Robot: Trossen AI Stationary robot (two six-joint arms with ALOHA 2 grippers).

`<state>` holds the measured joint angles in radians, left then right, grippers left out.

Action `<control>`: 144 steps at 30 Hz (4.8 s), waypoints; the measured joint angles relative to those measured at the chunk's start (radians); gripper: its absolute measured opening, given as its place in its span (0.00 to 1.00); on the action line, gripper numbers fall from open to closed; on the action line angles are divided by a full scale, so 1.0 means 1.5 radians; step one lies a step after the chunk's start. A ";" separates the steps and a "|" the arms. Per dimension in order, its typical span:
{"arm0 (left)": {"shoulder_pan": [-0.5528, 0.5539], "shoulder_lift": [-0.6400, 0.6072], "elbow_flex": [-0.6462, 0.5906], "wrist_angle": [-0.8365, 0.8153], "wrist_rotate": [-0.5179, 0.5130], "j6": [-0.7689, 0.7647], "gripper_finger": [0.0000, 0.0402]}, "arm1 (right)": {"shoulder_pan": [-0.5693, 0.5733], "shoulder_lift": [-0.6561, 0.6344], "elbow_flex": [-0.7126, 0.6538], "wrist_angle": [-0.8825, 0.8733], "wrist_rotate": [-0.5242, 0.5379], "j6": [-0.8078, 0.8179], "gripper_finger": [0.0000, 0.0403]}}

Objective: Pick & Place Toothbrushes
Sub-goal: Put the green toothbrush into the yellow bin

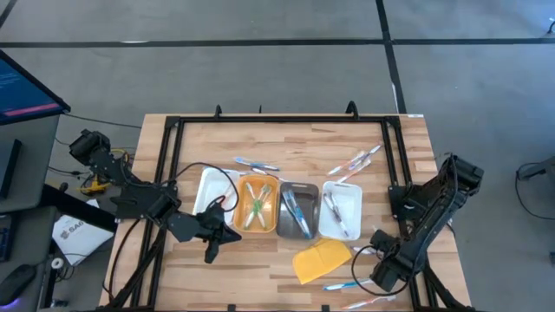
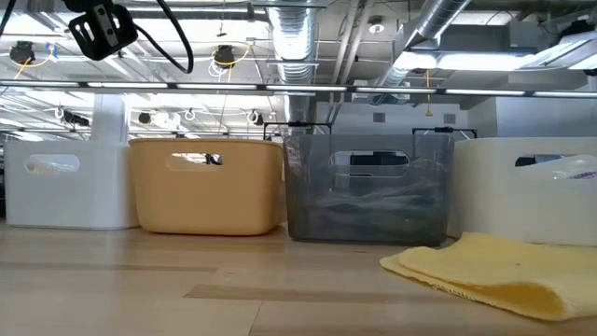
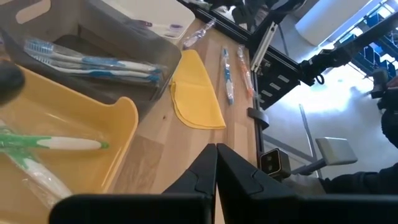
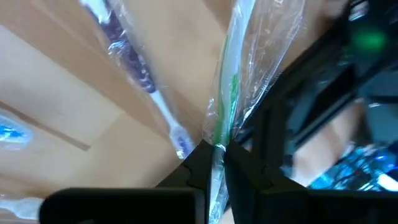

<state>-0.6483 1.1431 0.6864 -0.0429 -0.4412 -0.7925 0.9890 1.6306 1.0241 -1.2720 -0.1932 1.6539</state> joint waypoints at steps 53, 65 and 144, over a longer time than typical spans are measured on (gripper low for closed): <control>-0.102 -0.001 0.000 -0.004 -0.020 0.030 0.00 | -0.627 0.305 0.589 0.315 0.038 -0.813 0.02; -0.179 -0.001 0.000 -0.034 -0.025 -0.036 0.00 | -0.682 0.424 0.681 0.214 -0.120 -0.758 0.02; 0.227 0.221 0.023 0.120 0.228 0.227 0.00 | -0.256 -0.201 0.092 0.403 0.510 -0.673 0.01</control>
<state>-0.3079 1.4751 0.7210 0.1364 -0.0992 -0.4520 0.6057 1.3284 1.1617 -0.6676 0.5720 0.6439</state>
